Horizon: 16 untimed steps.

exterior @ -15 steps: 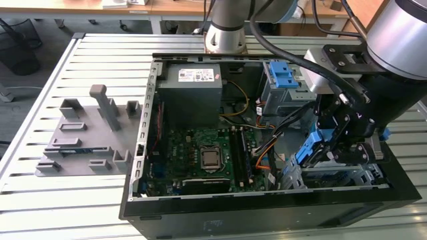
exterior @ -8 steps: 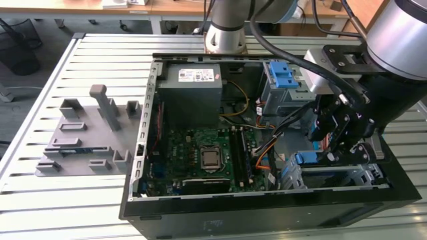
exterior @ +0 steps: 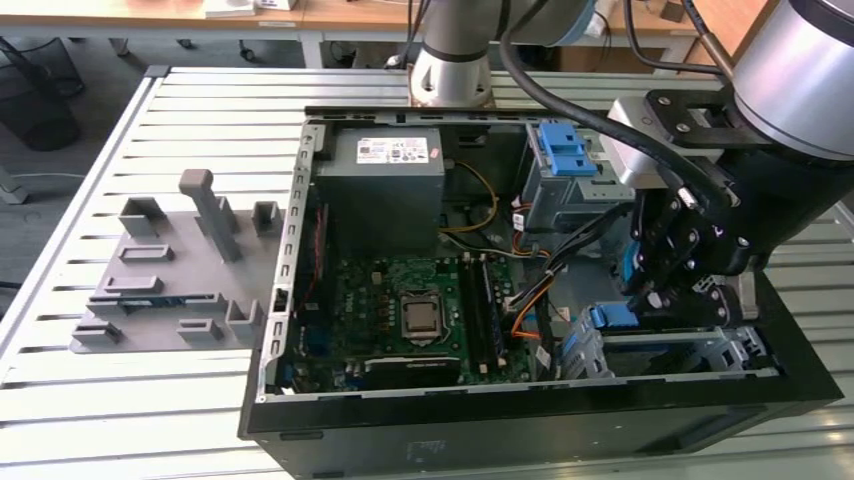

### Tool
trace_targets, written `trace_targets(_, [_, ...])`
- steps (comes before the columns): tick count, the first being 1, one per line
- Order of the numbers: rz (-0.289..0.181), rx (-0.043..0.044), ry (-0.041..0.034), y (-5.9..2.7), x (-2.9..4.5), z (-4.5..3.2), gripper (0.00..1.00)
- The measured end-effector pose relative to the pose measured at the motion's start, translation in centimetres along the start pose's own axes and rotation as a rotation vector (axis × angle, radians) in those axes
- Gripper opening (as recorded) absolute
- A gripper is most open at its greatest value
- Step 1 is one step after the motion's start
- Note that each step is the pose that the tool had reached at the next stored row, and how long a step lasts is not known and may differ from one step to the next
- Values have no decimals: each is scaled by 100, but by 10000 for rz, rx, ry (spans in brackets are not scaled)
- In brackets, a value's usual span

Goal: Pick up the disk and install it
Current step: 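Insert the disk into the insertion slot, then insert the first disk wire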

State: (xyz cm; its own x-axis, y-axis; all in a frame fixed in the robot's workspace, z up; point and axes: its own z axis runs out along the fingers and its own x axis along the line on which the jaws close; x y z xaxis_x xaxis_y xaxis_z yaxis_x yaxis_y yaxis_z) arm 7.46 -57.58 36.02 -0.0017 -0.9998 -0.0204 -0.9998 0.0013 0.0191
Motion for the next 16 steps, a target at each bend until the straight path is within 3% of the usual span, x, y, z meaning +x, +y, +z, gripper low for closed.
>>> trace_targets(3, [0,0,-1,0,0,1,13])
trace_targets(5, [0,0,0,0,0,1,11])
trace_targets(16, [0,0,0,0,0,7,11])
